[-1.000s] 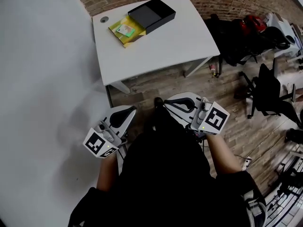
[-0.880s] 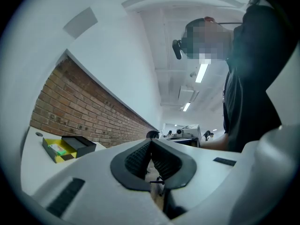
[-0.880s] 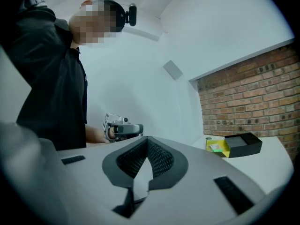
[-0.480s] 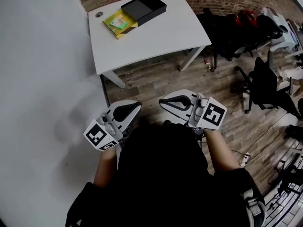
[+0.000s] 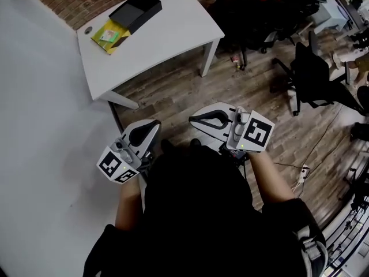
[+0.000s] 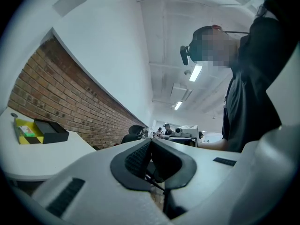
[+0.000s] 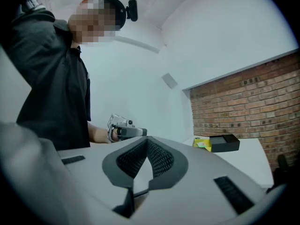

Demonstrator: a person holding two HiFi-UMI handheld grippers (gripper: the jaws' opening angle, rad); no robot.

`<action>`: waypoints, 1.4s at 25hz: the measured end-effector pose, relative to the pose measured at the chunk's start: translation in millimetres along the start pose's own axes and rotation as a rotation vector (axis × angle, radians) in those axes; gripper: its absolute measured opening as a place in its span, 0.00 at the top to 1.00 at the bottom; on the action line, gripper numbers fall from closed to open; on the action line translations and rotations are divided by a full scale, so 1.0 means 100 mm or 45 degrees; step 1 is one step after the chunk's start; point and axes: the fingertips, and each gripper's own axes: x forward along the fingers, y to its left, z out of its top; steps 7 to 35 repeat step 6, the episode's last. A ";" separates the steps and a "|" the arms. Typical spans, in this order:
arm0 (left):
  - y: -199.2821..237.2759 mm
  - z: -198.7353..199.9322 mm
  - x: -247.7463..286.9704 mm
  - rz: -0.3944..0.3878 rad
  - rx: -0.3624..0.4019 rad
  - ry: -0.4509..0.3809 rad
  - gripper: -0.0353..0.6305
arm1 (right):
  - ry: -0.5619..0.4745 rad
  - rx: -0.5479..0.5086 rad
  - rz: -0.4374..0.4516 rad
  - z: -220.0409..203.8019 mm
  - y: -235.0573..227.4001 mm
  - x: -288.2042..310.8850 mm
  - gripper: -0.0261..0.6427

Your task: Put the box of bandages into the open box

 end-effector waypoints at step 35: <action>-0.21 -0.23 0.31 -0.014 0.005 0.053 0.92 | -0.061 0.018 -0.007 -0.05 -0.03 -0.36 0.95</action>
